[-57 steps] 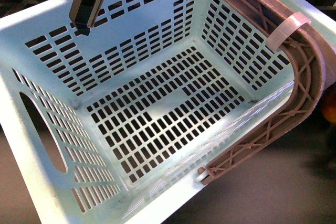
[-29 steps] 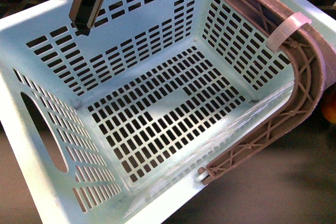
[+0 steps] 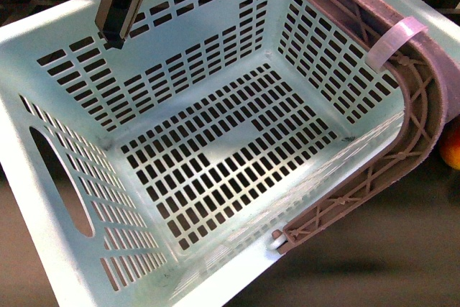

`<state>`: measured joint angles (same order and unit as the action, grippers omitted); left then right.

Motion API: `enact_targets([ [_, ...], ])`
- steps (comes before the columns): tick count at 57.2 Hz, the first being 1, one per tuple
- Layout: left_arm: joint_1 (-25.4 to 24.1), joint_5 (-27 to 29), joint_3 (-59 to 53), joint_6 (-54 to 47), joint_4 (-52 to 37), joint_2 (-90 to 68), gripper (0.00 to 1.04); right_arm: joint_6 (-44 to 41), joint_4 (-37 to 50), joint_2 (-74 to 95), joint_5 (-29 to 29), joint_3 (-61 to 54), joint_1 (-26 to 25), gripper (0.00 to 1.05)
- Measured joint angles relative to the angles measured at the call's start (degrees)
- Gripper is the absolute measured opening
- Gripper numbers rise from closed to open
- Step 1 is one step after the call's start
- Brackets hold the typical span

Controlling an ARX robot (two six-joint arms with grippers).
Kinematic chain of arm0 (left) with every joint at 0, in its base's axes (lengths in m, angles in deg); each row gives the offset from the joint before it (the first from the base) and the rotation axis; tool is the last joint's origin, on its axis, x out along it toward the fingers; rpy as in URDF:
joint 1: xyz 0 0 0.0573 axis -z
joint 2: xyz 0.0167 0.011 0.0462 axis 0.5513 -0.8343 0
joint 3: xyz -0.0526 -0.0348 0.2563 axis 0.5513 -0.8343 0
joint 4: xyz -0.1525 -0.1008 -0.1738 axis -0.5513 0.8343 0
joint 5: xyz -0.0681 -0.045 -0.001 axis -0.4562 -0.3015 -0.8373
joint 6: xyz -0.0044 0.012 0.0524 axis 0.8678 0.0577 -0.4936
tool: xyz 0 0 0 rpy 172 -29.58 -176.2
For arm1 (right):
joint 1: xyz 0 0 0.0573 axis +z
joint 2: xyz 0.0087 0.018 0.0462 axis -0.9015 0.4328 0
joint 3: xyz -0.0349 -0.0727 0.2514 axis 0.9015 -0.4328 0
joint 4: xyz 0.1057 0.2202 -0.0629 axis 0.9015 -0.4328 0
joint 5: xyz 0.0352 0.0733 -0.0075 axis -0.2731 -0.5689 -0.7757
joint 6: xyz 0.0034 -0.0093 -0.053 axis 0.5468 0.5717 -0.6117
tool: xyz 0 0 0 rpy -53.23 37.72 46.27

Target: Pick apple with right arm and hold basket with left

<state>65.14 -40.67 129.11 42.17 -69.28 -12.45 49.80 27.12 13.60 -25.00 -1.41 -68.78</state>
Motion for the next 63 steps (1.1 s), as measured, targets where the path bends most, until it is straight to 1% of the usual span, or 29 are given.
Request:
enact_targets([
  [4,0.0,0.02,0.0,0.0,0.0,0.0,0.07,0.68,-0.31,-1.29,0.66,0.28,3.21,0.73],
  [6,-0.02,0.04,0.0,-0.02,0.0,0.0,0.07,1.44,-0.5,-1.92,1.09,0.35,5.75,0.73],
  [7,-0.02,0.07,-0.02,-0.02,0.0,0.0,0.07,1.55,-0.52,-1.97,1.18,0.35,6.1,0.73],
  [11,-0.02,0.13,-0.02,-0.02,0.0,0.0,0.07,2.56,-0.79,-2.23,1.95,0.39,10.67,0.73],
  [19,0.0,0.07,-0.02,0.0,0.0,0.0,0.07,3.93,-0.81,-1.81,3.32,0.39,17.4,0.73],
  [30,0.0,0.07,-0.02,-0.02,0.0,0.0,0.07,5.09,-0.66,-0.22,4.28,0.5,22.51,0.73],
  [35,-0.02,0.09,0.0,0.0,0.0,0.0,0.07,5.62,-0.66,0.52,4.37,0.5,23.69,0.73],
  [37,-0.02,0.09,0.0,-0.02,0.0,0.0,0.07,5.7,-0.66,0.68,4.37,0.5,23.91,0.75],
  [43,-0.02,0.09,-0.02,-0.02,0.0,0.0,0.07,6.43,-0.77,0.68,5.64,0.48,24.17,0.95],
  [45,0.0,0.07,0.0,-0.02,0.0,0.0,0.07,6.62,-0.66,0.44,6.21,0.46,24.09,0.97],
  [48,0.0,0.04,-0.02,0.0,0.0,0.0,0.07,6.64,-0.39,0.02,7.52,0.28,23.8,0.97],
  [54,-0.02,0.09,0.0,-0.07,0.0,0.0,0.07,6.36,0.39,-1.97,12.44,-0.44,22.53,0.96],
  [55,0.0,0.37,-0.02,-0.22,0.09,-0.17,0.07,6.12,0.59,-2.8,13.94,-0.72,21.99,0.96],
  [57,0.0,0.28,0.0,-0.66,0.11,-0.31,0.07,6.03,0.72,-3.41,14.84,-0.98,21.62,0.96],
  [58,-0.02,0.31,0.04,-0.26,0.13,-0.42,0.07,5.62,0.98,-4.46,16.35,-1.4,20.96,0.96],
  [63,-0.07,0.17,0.07,0.02,0.17,-0.46,0.07,4.37,1.51,-7.82,20.39,-2.73,19.1,0.96],
])
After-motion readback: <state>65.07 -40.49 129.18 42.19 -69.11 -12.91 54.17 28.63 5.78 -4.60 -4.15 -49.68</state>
